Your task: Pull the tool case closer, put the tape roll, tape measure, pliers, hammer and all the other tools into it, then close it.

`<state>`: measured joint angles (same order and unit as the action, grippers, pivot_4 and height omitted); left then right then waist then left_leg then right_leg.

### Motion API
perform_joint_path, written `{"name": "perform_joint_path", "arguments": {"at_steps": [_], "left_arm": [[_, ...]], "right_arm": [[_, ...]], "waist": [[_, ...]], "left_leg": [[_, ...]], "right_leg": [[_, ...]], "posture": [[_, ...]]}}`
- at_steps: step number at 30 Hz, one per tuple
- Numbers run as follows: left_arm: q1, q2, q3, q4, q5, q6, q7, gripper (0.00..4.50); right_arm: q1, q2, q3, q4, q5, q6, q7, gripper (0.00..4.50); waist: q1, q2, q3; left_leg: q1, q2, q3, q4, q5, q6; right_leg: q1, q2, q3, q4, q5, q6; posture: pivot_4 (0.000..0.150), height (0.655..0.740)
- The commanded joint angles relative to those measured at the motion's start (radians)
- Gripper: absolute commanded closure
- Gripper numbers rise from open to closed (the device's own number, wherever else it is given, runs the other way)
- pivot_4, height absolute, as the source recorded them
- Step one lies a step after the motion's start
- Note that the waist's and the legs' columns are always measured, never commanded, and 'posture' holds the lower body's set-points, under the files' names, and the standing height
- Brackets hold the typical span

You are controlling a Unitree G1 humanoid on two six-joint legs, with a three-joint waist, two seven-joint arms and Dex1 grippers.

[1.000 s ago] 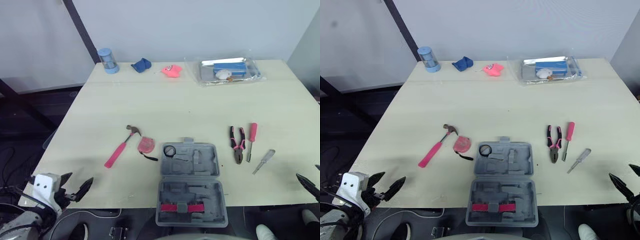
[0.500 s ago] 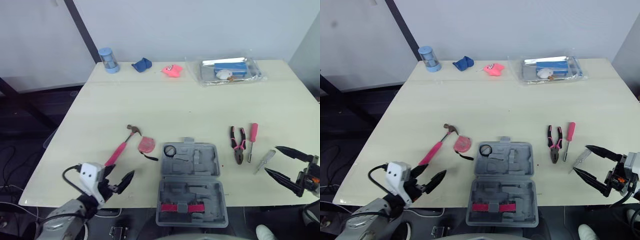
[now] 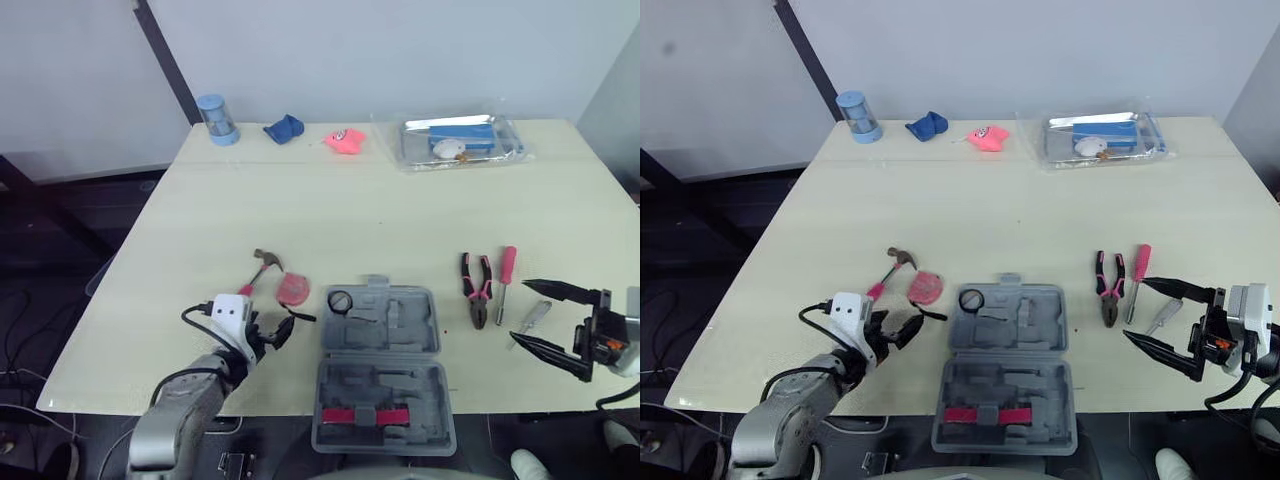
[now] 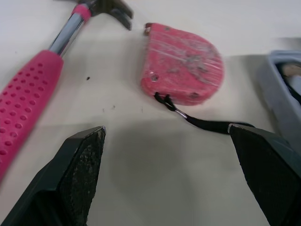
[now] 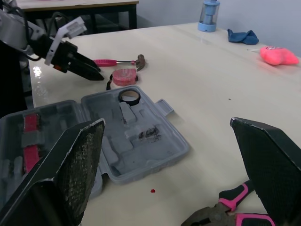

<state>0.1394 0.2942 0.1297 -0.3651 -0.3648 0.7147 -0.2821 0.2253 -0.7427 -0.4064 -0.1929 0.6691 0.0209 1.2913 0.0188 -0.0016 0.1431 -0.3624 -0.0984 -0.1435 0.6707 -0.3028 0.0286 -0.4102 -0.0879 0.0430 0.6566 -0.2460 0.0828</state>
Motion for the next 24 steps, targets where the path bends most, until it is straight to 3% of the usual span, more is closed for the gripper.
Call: {"name": "perform_joint_path", "arguments": {"at_steps": [1,12,16,17,19,24], "left_arm": [[-0.034,-0.02,-0.016,-0.003,0.001,0.008,0.016,0.04],[-0.112,-0.046,-0.045,0.021,0.014,0.073,0.055,0.04],[-0.13,-0.046,-0.063,0.007,0.02,0.112,0.071,0.95],[-0.131,-0.045,-0.065,0.005,0.02,0.119,0.075,1.53],[-0.133,-0.045,-0.066,-0.005,0.019,0.141,0.083,1.96],[-0.14,-0.043,-0.061,-0.027,0.015,0.18,0.091,4.3]], "right_arm": [[0.016,0.005,-0.016,-0.04,0.003,-0.008,-0.006,0.0],[0.041,0.01,-0.015,-0.053,-0.019,-0.026,-0.017,0.0],[0.045,0.013,-0.015,-0.058,-0.022,-0.028,-0.019,0.0],[0.044,0.014,-0.015,-0.058,-0.022,-0.028,-0.02,0.0],[0.043,0.016,-0.013,-0.059,-0.024,-0.029,-0.021,0.0],[0.04,0.022,-0.007,-0.058,-0.032,-0.035,-0.02,0.0]], "waist": [[0.001,0.0,0.0],[0.0,0.0,0.0],[0.0,-0.001,0.0],[0.0,-0.001,0.0],[0.0,-0.001,0.0],[0.0,-0.001,0.0]], "left_leg": [[0.0,0.0,0.0,0.0,0.0,0.0],[0.0,0.0,0.0,0.0,0.0,0.0],[0.0,0.0,0.0,0.0,0.0,0.0],[0.0,0.0,0.0,0.0,0.0,0.0],[0.0,0.0,0.0,0.0,0.0,0.0],[0.0,0.0,0.0,0.0,0.0,0.0]], "right_leg": [[0.0,0.0,0.0,0.0,0.0,0.0],[0.0,0.0,0.0,0.0,0.0,0.0],[0.0,0.0,0.0,0.0,0.0,0.0],[0.0,0.0,0.0,0.0,0.0,0.0],[0.0,0.0,0.0,0.0,0.0,0.0],[0.0,0.0,0.0,0.0,0.0,0.0]], "posture": [[0.15,0.74],[0.15,0.74],[0.15,0.74],[0.15,0.74],[0.15,0.74],[0.15,0.74]]}}
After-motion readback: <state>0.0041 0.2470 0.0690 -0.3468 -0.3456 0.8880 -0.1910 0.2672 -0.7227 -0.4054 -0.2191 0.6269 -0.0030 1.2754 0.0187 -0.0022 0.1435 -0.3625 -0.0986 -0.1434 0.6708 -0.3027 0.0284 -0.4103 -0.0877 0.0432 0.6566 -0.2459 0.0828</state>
